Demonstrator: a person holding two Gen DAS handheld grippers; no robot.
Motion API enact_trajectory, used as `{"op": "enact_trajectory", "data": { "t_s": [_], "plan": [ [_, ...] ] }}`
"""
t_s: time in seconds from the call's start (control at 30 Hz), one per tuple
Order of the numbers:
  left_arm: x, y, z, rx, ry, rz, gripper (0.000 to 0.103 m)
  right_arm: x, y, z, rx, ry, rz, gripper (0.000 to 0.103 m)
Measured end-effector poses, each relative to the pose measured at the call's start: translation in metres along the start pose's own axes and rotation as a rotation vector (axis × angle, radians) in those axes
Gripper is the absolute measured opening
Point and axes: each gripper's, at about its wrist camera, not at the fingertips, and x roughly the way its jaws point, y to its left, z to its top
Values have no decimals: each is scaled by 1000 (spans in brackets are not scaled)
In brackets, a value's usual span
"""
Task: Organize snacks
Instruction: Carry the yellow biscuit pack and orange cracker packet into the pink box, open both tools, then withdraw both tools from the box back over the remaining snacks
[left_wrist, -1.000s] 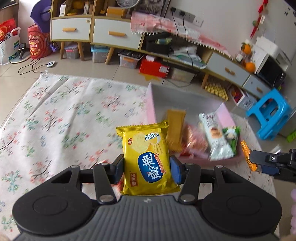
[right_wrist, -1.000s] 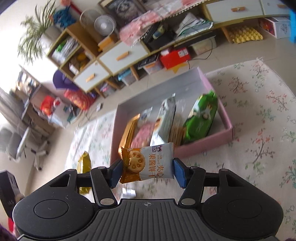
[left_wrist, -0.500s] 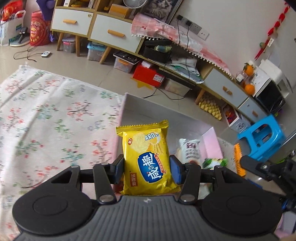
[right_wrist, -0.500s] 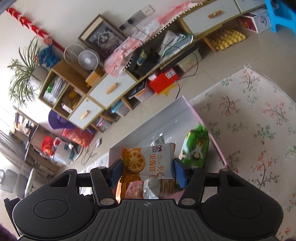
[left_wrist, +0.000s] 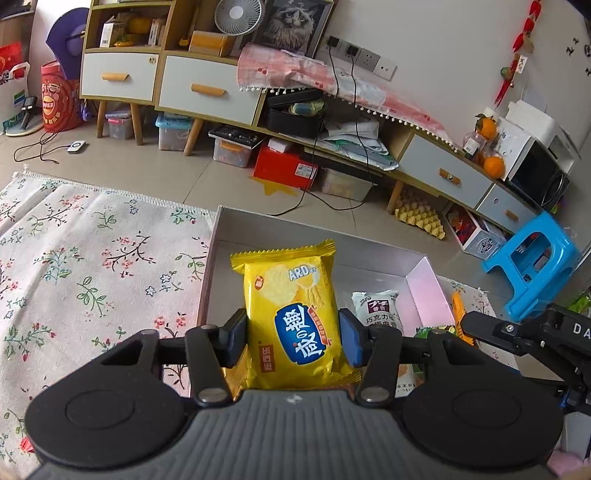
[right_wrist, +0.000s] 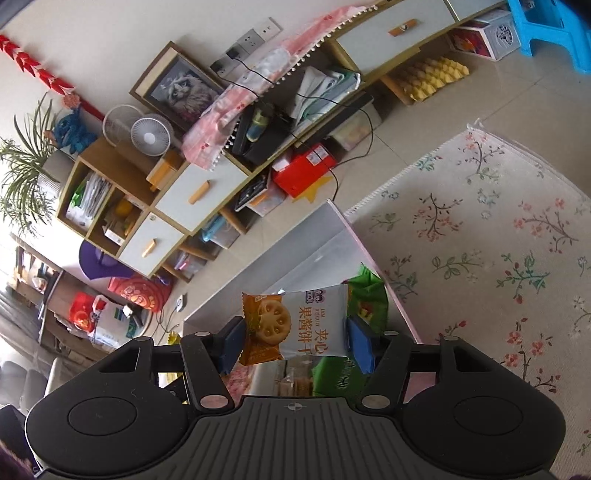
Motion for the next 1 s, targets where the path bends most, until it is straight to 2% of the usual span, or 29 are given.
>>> {"op": "enact_trajectory", "data": {
  "t_s": [0.07, 0.13, 0.33, 0.63, 0.87, 1.0],
  "plan": [
    [-3, -2, -1, 21, -17, 11, 61, 0, 1, 0, -10, -7, -8, 66],
    [-5, -6, 0, 46, -24, 18, 70, -1, 2, 0, -15, -19, -23, 79],
    [-9, -8, -1, 82, -4, 22, 81, -5, 1, 0, -14, -15, -25, 85],
    [-30, -7, -6, 149, 32, 21, 86, -23, 10, -3, -68, 1, -28, 88],
    [-58, 3, -17, 172, 47, 33, 92, -50, 22, -7, -140, -20, -22, 89],
    [-75, 11, -23, 191, 40, 45, 95, -68, 26, -12, -170, -27, -15, 94]
  ]
}}
